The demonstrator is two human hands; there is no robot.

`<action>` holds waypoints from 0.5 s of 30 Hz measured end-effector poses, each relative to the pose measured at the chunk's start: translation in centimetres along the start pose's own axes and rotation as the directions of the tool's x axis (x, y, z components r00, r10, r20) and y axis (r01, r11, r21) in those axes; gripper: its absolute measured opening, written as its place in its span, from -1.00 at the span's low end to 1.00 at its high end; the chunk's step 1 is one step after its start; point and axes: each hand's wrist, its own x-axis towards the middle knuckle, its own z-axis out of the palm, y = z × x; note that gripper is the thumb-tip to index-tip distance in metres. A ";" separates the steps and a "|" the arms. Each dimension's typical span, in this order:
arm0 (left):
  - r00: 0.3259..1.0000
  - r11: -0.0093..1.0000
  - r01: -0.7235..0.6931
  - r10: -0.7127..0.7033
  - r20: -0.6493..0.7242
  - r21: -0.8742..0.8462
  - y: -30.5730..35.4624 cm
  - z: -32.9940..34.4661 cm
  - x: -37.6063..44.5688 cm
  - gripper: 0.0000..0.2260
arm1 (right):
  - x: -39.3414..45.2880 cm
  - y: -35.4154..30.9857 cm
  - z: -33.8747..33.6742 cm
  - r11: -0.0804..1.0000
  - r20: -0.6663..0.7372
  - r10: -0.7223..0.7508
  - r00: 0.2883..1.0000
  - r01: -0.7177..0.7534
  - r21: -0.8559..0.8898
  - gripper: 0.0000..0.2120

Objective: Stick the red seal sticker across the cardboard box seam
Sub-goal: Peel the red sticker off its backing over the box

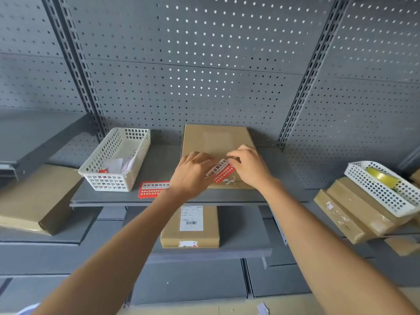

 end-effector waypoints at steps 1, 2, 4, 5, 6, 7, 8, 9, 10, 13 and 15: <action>1.000 1.000 -0.001 0.001 -0.006 -0.016 0.0 0.4 0.0 -0.71 | 0.3 0.2 0.2 1.000 -0.006 -0.004 1.000 0.004 0.009 -0.76; 0.999 1.000 0.016 -0.017 -0.046 -0.021 0.0 0.4 0.1 -0.73 | 0.5 0.2 0.1 1.000 -0.009 -0.003 1.000 0.003 0.011 -0.77; 0.996 0.999 0.035 -0.036 -0.081 -0.016 0.2 0.7 0.0 -0.75 | 0.7 0.2 0.1 1.000 0.006 0.001 1.000 -0.001 0.007 -0.80; 0.994 0.999 0.035 -0.036 -0.102 -0.015 0.1 0.8 0.1 -0.75 | 1.0 0.3 0.2 1.000 0.016 -0.006 1.000 0.006 0.013 -0.80; 0.993 0.999 0.037 -0.038 -0.111 -0.018 0.0 0.9 0.1 -0.75 | 1.2 0.4 0.3 1.000 0.034 -0.008 0.999 0.007 0.021 -0.81; 0.991 0.999 0.037 -0.039 -0.131 -0.022 0.0 1.0 0.1 -0.75 | 1.4 0.5 0.2 0.999 0.050 -0.012 0.999 0.011 0.032 -0.81; 0.988 0.999 0.039 -0.042 -0.152 -0.022 -0.1 1.1 0.0 -0.75 | 1.6 0.5 0.1 0.999 0.070 -0.014 0.997 0.012 0.033 -0.81; 0.987 0.999 0.045 -0.047 -0.155 -0.018 -0.2 1.3 -0.1 -0.74 | 1.9 0.6 0.1 0.999 0.087 -0.020 0.996 0.017 0.038 -0.80; 0.985 0.999 0.049 -0.051 -0.162 -0.017 -0.1 1.6 -0.1 -0.73 | 2.1 0.6 0.1 0.999 0.098 -0.027 0.995 0.023 0.045 -0.80; 0.981 0.998 0.052 -0.056 -0.186 -0.026 -0.2 2.1 -0.1 -0.72 | 2.3 0.9 0.2 0.997 0.119 -0.037 0.992 0.028 0.077 -0.79; 0.980 0.998 0.051 -0.055 -0.194 -0.023 -0.3 2.1 -0.2 -0.73 | 2.4 0.8 0.1 0.993 0.129 -0.025 0.991 0.009 0.116 -0.81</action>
